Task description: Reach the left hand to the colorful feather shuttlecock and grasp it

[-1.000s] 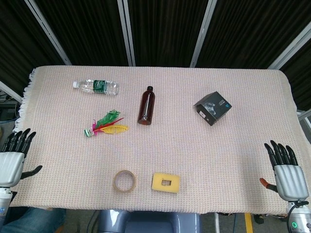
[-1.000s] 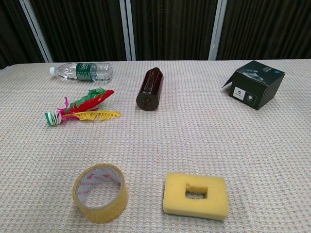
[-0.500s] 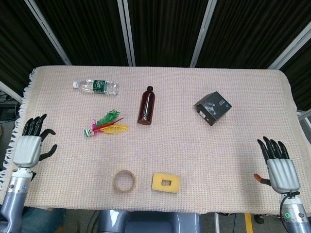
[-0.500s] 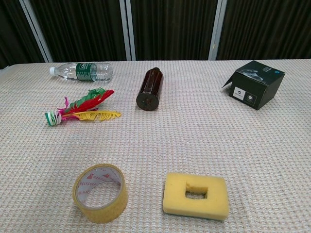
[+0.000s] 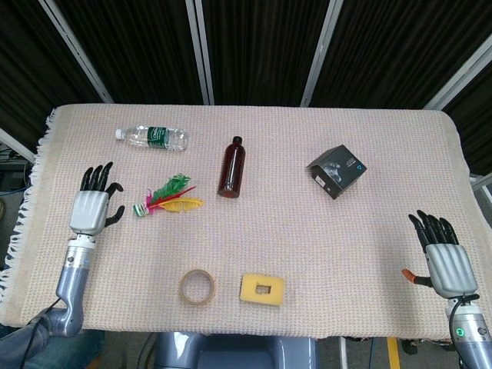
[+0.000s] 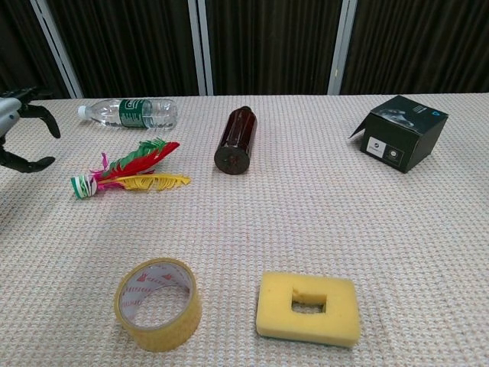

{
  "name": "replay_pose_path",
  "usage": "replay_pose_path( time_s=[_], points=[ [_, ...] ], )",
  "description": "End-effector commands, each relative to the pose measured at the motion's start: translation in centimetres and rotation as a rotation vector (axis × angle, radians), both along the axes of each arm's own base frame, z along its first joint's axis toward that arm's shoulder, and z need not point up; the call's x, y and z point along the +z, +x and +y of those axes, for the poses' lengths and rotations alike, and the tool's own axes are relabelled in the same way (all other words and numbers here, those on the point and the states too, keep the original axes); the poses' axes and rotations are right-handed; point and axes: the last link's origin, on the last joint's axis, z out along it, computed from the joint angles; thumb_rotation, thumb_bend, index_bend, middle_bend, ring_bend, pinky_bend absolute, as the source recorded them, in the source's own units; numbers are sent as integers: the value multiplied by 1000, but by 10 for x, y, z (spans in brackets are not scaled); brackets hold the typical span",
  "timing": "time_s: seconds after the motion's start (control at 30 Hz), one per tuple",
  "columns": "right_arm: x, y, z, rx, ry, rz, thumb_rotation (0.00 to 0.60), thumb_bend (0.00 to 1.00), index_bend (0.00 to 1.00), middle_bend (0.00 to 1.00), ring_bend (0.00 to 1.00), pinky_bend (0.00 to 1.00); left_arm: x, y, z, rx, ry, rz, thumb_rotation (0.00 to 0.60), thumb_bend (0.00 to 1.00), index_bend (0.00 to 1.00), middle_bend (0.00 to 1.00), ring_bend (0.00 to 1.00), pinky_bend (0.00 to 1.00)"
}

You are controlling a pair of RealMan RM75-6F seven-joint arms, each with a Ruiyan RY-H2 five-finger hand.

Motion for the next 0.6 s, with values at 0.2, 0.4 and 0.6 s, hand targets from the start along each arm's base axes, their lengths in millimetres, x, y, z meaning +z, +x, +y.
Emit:
replay_pose_path(
  time_s=[0.2, 0.4, 0.6],
  points=[
    [-7, -11, -15, -61, 38, 10, 600, 26, 0, 0, 0, 0, -35, 22, 28, -37, -87, -68, 600, 260, 392, 0, 0, 0],
    [-8, -12, -17, -71, 48, 13, 600, 26, 0, 0, 0, 0, -46, 29, 38, -49, -114, -85, 600, 253, 409, 0, 0, 0],
    [-6, -13, -16, -78, 48, 11, 600, 26, 0, 0, 0, 0, -61, 44, 48, -66, -165, -108, 600, 250, 414, 0, 0, 0]
  ],
)
